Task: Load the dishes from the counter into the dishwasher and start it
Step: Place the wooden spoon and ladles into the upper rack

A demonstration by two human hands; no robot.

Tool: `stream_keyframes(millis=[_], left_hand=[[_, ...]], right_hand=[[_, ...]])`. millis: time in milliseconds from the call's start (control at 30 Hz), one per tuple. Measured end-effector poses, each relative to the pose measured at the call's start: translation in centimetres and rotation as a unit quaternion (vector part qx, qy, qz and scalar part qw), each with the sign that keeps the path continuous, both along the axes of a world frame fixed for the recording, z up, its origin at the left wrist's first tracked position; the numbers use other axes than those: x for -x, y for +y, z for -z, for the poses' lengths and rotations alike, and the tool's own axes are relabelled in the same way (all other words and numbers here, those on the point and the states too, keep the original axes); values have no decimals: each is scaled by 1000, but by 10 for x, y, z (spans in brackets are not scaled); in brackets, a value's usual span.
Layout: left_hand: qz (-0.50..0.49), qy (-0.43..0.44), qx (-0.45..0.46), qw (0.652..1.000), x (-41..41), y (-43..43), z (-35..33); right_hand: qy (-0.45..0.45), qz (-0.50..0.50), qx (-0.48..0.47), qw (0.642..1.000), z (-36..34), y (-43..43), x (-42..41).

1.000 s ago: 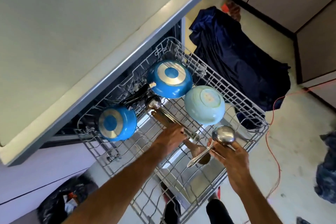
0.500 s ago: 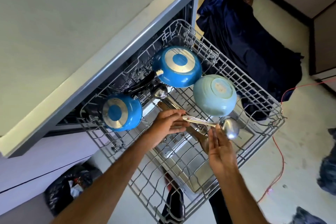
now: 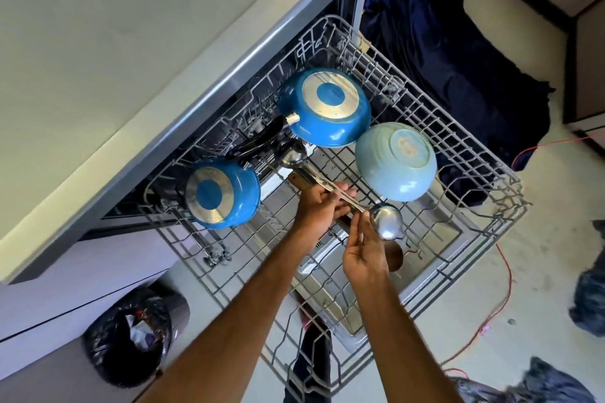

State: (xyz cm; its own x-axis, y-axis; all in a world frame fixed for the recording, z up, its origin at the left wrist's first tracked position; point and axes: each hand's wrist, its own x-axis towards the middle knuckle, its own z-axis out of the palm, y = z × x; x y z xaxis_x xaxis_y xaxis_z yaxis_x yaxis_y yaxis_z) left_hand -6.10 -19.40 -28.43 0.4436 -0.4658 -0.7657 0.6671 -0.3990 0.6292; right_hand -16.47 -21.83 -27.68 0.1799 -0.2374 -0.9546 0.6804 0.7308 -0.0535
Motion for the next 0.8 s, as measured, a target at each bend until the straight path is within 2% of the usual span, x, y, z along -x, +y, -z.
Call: stream_keyframes(millis=[200, 400, 800], left_hand=[[40, -32, -45, 998, -11, -10, 7], [43, -43, -81, 995, -12, -14, 16], [45, -23, -112, 992, -17, -18, 19]], right_hand=[[-49, -55, -26, 997, -5, 12, 9], [-11, -127, -2, 992, -14, 8, 16], [16, -209, 34, 977, -12, 10, 26]])
